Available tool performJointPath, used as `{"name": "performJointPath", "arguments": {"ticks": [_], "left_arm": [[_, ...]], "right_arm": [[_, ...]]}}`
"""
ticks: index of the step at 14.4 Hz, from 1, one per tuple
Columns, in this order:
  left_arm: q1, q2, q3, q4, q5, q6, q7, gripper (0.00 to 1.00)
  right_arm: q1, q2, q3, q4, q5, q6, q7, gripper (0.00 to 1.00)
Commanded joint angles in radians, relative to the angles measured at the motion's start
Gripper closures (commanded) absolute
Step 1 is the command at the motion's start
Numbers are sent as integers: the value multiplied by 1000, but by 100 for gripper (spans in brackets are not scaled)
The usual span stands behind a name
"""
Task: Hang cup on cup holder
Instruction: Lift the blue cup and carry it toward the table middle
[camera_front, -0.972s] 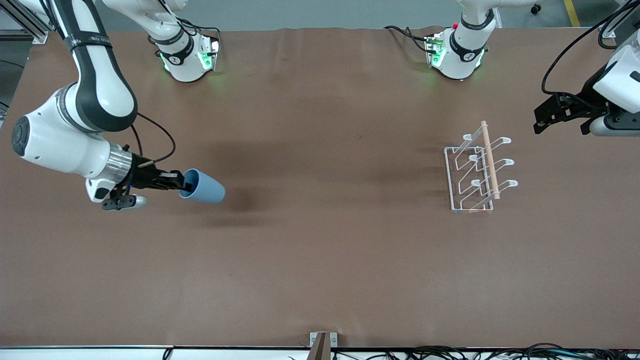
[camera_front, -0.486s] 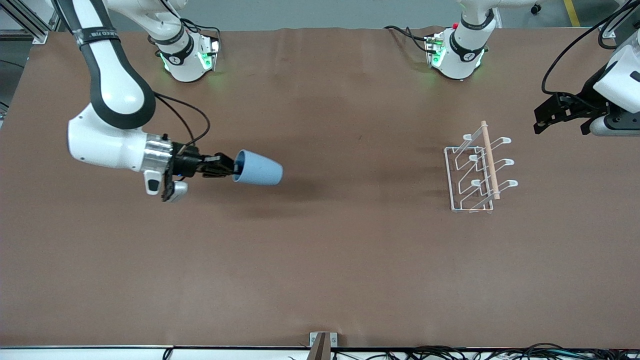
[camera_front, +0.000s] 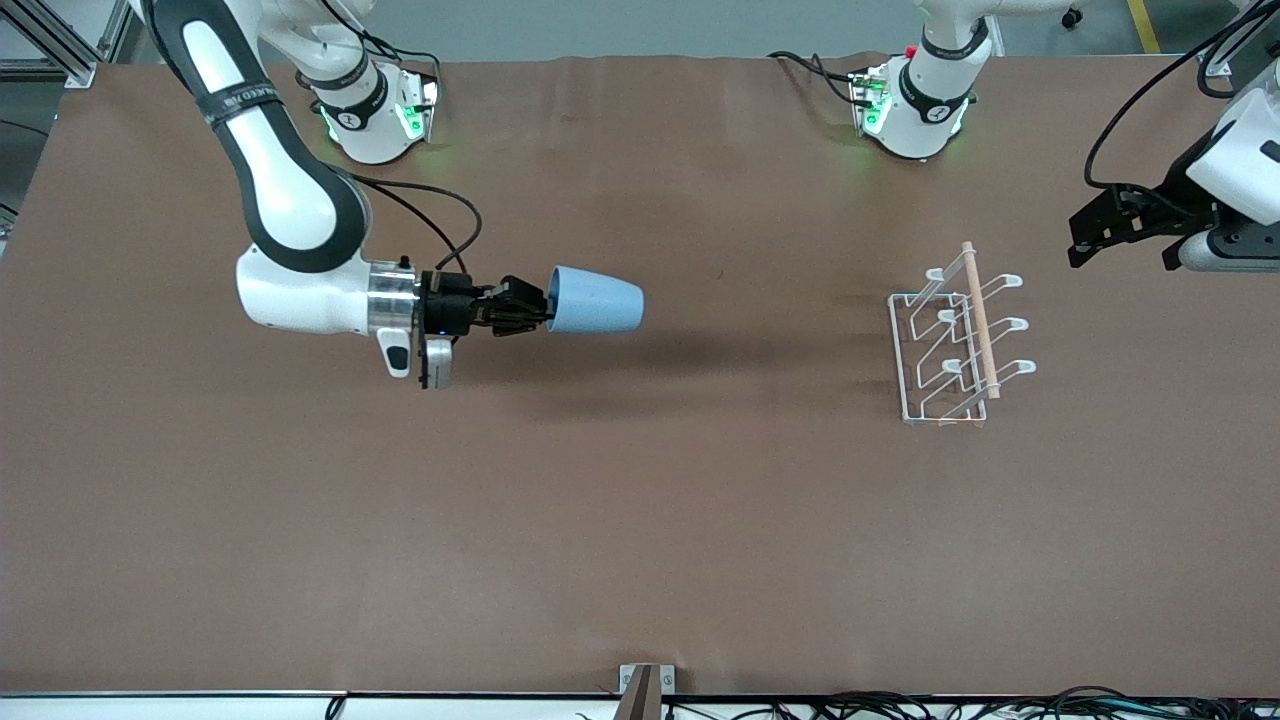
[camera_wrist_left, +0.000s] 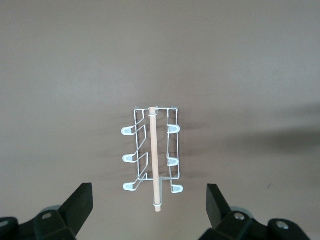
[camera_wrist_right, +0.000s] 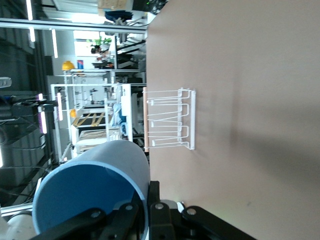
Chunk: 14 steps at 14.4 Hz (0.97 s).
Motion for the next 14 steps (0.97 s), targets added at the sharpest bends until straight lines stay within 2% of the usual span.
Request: {"name": "performJointPath", "arguments": {"ticks": [1,3,7,9,11,14], "left_arm": [[21,9,0,38,-11,-3,99,0],[12,10,-2,43,-10,-3,255,0],[0,32,-11,59,-11,-3,570,0],[-39,62,-54,67,3,-3,665,0],[-54,79,-77,70,-8,-3,702,0],[-68,137,-147,72,-60,-3,707,0]], "right_arm": [[10,44,26,7,80,-1,-44,100],[50,61,26,33,129,6,-47,100],[65,88,26,53,135,20,-49,100],[79,104,26,70,135,43,-49,100],[84,113,27,84,156,54,-50,100],[93,127,27,97,163,66,-50,100]]}}
